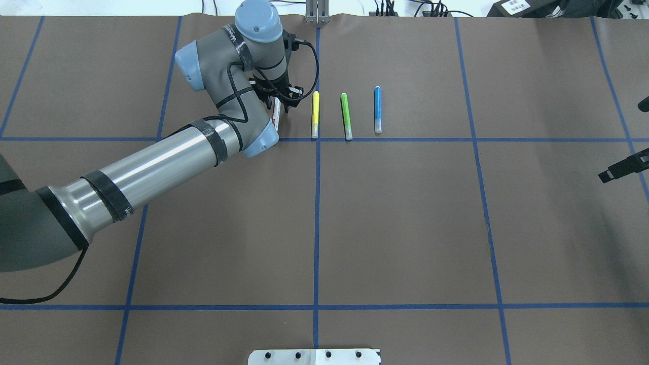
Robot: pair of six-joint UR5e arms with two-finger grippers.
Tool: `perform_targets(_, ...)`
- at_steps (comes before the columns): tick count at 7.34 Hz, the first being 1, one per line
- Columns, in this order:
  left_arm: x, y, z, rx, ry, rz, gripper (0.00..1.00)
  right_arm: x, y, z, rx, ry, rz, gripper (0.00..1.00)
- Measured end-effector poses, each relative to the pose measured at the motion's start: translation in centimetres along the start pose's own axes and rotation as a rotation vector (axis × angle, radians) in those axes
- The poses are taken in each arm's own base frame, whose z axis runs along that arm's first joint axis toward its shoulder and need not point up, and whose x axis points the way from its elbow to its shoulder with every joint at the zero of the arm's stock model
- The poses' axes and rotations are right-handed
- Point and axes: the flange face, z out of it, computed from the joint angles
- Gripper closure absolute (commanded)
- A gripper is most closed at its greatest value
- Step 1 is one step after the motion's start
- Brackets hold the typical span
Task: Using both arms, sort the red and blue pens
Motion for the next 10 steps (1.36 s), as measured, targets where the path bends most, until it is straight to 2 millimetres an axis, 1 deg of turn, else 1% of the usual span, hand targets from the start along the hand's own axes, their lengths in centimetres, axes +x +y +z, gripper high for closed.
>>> perform_targets(1, -0.1, 0.0, 0.1, 0.000, -0.001, -0.002, 0.89, 0.1, 0.0, 0.1, -0.002, 0.000, 0.002, 0.00)
perform_targets(2, -0.1, 0.0, 0.1, -0.001, -0.002, -0.003, 1.00, 0.1, 0.1, 0.2, -0.003, 0.000, 0.003, 0.00)
perform_targets(4, -0.2, 0.0, 0.1, -0.001, -0.003, -0.006, 1.00, 0.1, 0.1, 0.2, -0.004, 0.000, 0.003, 0.00)
perform_targets(5, -0.1, -0.2, -0.4, 0.006, 0.001, -0.007, 1.00, 0.1, 0.1, 0.2, -0.004, 0.000, 0.003, 0.00)
perform_targets(6, 0.1, -0.7, -1.8, 0.024, 0.013, -0.019, 1.00, 0.1, 0.0, 0.1, -0.003, 0.000, 0.001, 0.00)
perform_targets(7, -0.1, -0.9, -3.5, 0.052, 0.034, -0.053, 1.00, 0.0, 0.0, 0.1, -0.002, 0.000, 0.000, 0.00)
perform_targets(8, -1.2, -0.2, -5.2, 0.086, 0.064, -0.090, 1.00, 0.0, -0.1, 0.1, 0.000, 0.000, -0.001, 0.00)
perform_targets(9, -3.4, 0.9, -6.8, 0.124, 0.091, -0.113, 1.00, -0.1, -0.3, 0.0, 0.002, 0.000, -0.003, 0.00)
perform_targets(10, -6.6, 2.0, -8.4, 0.159, 0.107, -0.130, 1.00, -0.1, -0.5, -0.1, 0.005, 0.002, -0.005, 0.00)
